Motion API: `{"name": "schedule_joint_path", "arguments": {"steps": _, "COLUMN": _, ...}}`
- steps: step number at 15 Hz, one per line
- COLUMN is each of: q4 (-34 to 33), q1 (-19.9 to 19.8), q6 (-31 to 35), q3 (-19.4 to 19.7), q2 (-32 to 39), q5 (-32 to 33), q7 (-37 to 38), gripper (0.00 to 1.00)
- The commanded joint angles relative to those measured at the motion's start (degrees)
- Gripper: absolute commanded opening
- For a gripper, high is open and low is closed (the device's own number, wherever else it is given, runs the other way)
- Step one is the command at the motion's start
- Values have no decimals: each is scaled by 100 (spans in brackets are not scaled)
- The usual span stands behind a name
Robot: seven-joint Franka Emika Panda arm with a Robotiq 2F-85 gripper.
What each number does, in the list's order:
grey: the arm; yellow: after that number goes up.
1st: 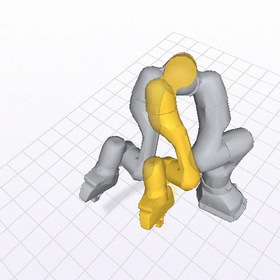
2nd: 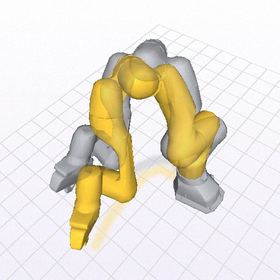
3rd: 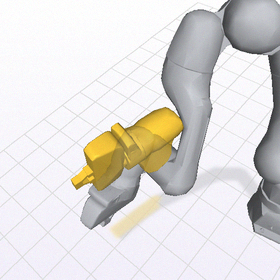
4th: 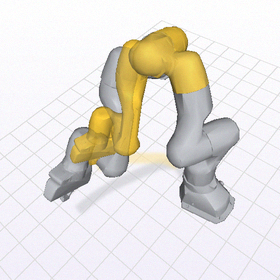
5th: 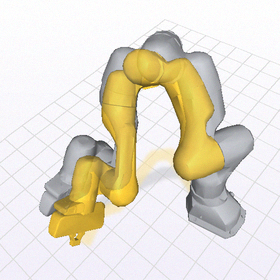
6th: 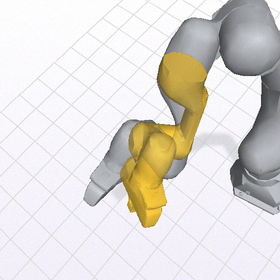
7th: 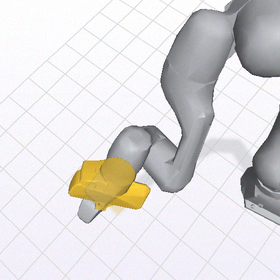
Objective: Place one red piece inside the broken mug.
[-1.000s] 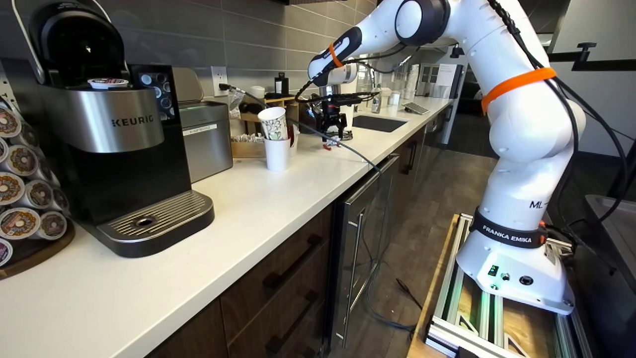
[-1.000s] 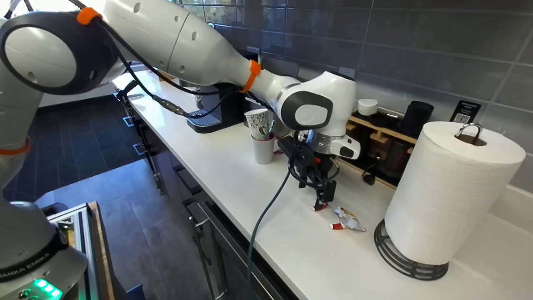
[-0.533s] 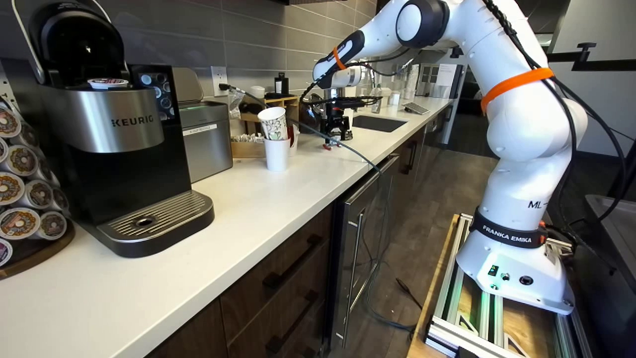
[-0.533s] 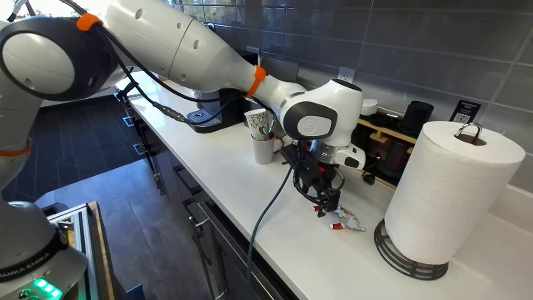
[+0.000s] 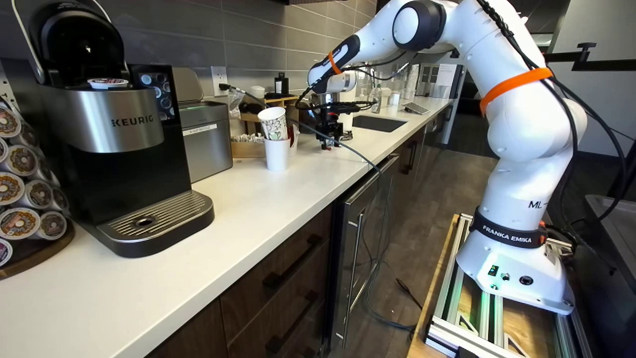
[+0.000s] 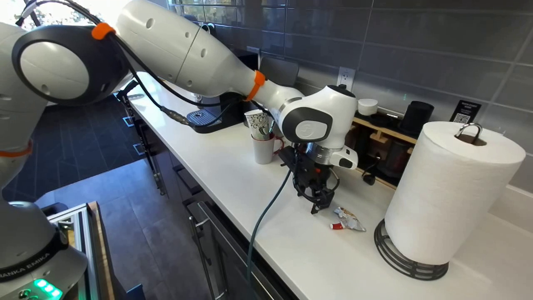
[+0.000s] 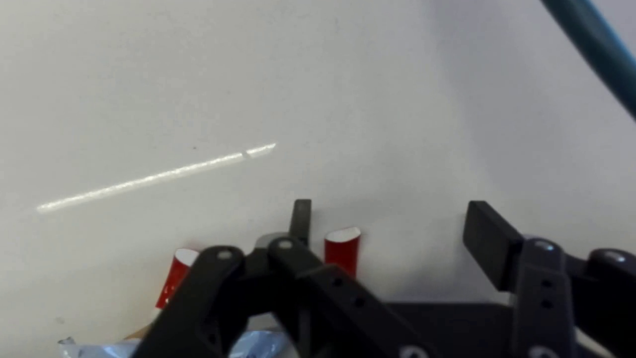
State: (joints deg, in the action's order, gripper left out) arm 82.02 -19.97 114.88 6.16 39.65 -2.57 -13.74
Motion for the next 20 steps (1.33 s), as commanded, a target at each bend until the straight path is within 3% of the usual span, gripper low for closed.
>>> {"name": "schedule_joint_path", "arguments": {"steps": 1, "q4": -353, "q1": -35, "q6": 2, "q3": -21, "q2": 371, "q5": -159, "q7": 118, "gripper": 70}}
{"name": "schedule_joint_path", "arguments": {"steps": 3, "q4": -530, "q1": -94, "q6": -81, "q3": -18, "q2": 502, "q5": -230, "q7": 204, "gripper": 65}}
{"name": "schedule_joint_path", "arguments": {"steps": 5, "q4": -677, "q1": -145, "q6": -128, "q3": -1, "q2": 558, "q5": -293, "q7": 308, "gripper": 75}}
{"name": "schedule_joint_path", "arguments": {"steps": 8, "q4": -860, "q1": -164, "q6": -118, "q3": 51, "q2": 651, "q5": -295, "q7": 499, "gripper": 73}}
{"name": "schedule_joint_path", "arguments": {"steps": 9, "q4": -914, "q1": -154, "q6": -119, "q3": 67, "q2": 682, "q5": -273, "q7": 558, "gripper": 69}}
{"name": "schedule_joint_path", "arguments": {"steps": 10, "q4": -963, "q1": -146, "q6": -121, "q3": 83, "q2": 716, "q5": -255, "q7": 612, "gripper": 49}}
{"name": "schedule_joint_path", "arguments": {"steps": 12, "q4": -1049, "q1": -136, "q6": -125, "q3": 97, "q2": 770, "q5": -240, "q7": 701, "gripper": 43}}
{"name": "schedule_joint_path", "arguments": {"steps": 17, "q4": -945, "q1": -138, "q6": -389, "q3": 154, "q2": 543, "q5": -109, "q7": 573, "gripper": 5}}
{"name": "schedule_joint_path", "arguments": {"steps": 18, "q4": -789, "q1": -125, "q6": -360, "q3": 188, "q2": 394, "q5": -57, "q7": 555, "gripper": 0}}
{"name": "schedule_joint_path", "arguments": {"steps": 20, "q4": -355, "q1": -163, "q6": -95, "q3": 227, "q2": -14, "q5": -16, "q7": 388, "gripper": 5}}
